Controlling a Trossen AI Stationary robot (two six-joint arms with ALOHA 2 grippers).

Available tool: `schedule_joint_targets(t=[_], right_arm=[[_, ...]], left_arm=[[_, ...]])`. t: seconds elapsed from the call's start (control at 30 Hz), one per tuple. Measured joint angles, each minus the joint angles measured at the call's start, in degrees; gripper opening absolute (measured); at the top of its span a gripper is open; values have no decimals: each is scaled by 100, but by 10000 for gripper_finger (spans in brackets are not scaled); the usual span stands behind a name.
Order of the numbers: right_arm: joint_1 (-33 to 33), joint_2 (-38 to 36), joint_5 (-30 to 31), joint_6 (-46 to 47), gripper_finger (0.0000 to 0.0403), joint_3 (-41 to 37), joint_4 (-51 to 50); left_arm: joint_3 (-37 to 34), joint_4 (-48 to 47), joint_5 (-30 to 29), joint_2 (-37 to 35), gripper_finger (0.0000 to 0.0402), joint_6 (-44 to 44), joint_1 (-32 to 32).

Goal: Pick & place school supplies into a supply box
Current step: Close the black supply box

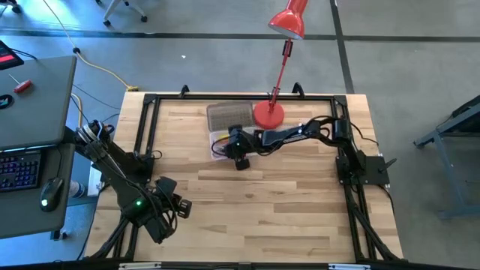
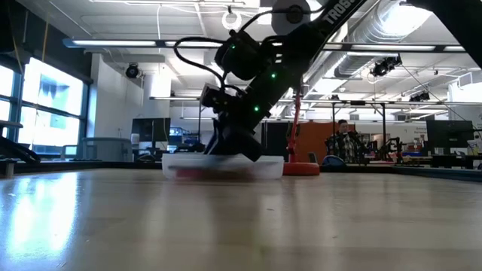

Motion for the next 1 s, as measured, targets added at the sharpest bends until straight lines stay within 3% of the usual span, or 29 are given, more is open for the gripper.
schedule_joint_targets(t=[0.27,0.5,0.73,0.9,1.0], right_arm=[[380,-3,-8,123,103,5,-158],[964,-7,-11,488,103,14,-327],[1630,-3,466,489,103,7,-326],[1958,16,1401,457,103,-10,-154],[2093,20,1949,287,103,-18,-171]], left_arm=[[0,-32,0,0,44,0,2],[2,-444,-372,0,44,-181,171],[2,-1551,-374,0,44,-218,1032],[2,-1839,3,0,30,687,2107],[2,-1804,302,0,11,1731,2805]])
